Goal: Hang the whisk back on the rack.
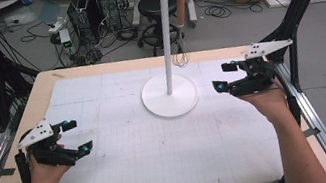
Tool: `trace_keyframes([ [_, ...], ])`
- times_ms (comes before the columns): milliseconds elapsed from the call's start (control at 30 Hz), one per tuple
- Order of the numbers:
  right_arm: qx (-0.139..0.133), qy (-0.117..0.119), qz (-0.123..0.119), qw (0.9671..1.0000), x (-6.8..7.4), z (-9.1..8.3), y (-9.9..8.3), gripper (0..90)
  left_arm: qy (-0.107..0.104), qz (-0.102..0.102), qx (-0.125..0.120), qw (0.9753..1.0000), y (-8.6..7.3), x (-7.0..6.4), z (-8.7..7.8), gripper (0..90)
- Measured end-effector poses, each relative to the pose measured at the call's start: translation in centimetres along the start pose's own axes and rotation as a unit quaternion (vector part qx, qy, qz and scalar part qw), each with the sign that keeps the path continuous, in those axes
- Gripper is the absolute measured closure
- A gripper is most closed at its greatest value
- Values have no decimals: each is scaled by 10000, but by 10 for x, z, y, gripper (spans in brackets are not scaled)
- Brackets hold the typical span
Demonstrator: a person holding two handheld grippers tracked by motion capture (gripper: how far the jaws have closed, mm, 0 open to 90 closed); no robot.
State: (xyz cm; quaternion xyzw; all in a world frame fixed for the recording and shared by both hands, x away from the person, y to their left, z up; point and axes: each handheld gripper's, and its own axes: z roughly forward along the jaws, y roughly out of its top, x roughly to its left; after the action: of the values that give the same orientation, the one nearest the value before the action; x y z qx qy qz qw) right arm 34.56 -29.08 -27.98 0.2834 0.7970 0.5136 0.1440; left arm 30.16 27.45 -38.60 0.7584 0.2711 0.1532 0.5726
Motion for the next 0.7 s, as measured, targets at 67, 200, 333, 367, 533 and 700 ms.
trace_keyframes([
  [67, 15, 18, 34, 10000, 1, 1, -7, 198, -14, -9, -21, 10000, 0, 0, 0, 17],
  [200, -13, 36, 67, 10000, 4, 4, -21, 181, 9, -22, -23, 10000, 0, 0, -1, 17],
  [333, -102, 119, 152, 9998, 9, 5, -36, 161, -15, -2, 10, 10000, 0, 0, 2, 17],
  [367, -160, 141, 160, 9996, 10, 6, -40, 161, -27, -5, 15, 10000, 0, 0, 2, 17],
  [533, -171, 149, 206, 9995, 15, 11, -61, 156, -23, -1, 12, 10000, 0, -1, 1, 17],
  [700, -234, 39, 246, 9994, 17, 9, -79, 151, -34, -9, 14, 10000, -1, -1, 1, 17],
])
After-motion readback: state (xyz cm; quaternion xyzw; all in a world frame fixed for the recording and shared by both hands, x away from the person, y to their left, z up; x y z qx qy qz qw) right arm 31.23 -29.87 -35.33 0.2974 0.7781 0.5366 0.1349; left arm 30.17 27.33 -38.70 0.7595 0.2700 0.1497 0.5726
